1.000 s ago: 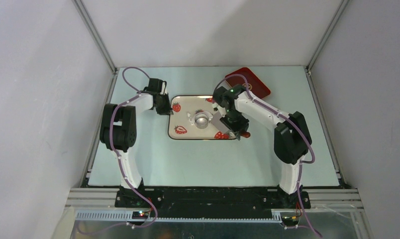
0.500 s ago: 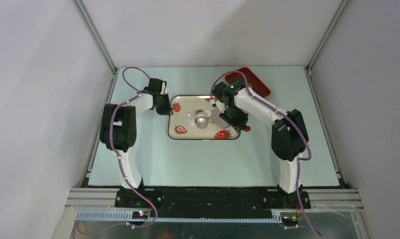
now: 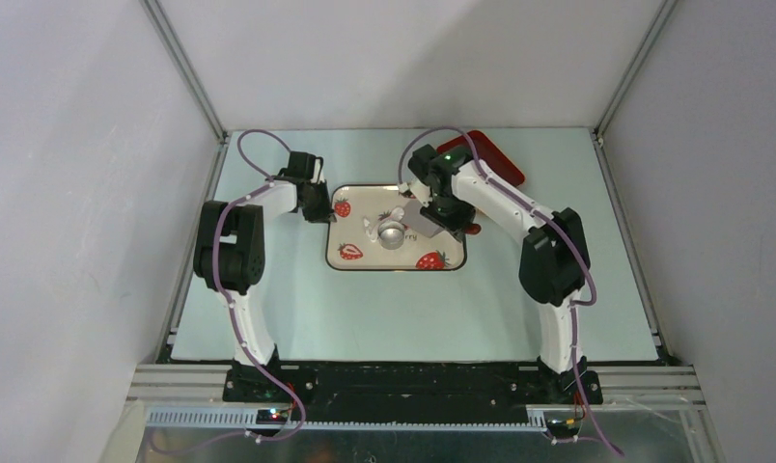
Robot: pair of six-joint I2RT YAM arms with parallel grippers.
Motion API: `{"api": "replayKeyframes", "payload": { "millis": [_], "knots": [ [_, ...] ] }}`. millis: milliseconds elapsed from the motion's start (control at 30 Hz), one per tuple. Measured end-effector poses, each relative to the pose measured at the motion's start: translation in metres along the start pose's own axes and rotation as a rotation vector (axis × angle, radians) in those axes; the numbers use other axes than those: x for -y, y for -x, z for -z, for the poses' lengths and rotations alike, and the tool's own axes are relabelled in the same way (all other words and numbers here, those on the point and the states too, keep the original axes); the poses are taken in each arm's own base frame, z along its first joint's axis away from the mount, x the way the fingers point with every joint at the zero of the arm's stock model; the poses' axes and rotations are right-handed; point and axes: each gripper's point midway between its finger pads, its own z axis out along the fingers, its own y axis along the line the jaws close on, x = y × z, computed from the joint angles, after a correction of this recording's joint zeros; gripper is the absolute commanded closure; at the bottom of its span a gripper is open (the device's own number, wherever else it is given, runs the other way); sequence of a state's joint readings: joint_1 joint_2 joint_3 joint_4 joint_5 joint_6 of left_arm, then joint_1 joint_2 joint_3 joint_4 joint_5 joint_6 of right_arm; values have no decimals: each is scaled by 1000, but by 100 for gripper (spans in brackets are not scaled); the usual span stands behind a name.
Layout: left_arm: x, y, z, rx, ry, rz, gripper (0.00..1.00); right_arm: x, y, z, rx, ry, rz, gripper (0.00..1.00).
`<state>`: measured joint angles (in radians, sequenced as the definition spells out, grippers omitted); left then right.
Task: Roll out the dumpling wrappers from the dough
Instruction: Remove the dumpling wrapper from the work surface.
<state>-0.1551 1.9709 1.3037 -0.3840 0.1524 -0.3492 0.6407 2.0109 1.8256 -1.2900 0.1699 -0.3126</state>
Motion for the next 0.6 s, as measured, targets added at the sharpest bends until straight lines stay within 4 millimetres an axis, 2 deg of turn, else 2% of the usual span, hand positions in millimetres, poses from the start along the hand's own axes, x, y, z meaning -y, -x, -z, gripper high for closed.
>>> {"api": "replayKeyframes", "payload": {
  "millis": [333,600],
  "knots": [
    [1,0,0,0,0,-2,100,17,38,19,108,-25,93,100],
    [1,0,0,0,0,-2,100,14,65,29,192,-16,143,100]
  ]
}}
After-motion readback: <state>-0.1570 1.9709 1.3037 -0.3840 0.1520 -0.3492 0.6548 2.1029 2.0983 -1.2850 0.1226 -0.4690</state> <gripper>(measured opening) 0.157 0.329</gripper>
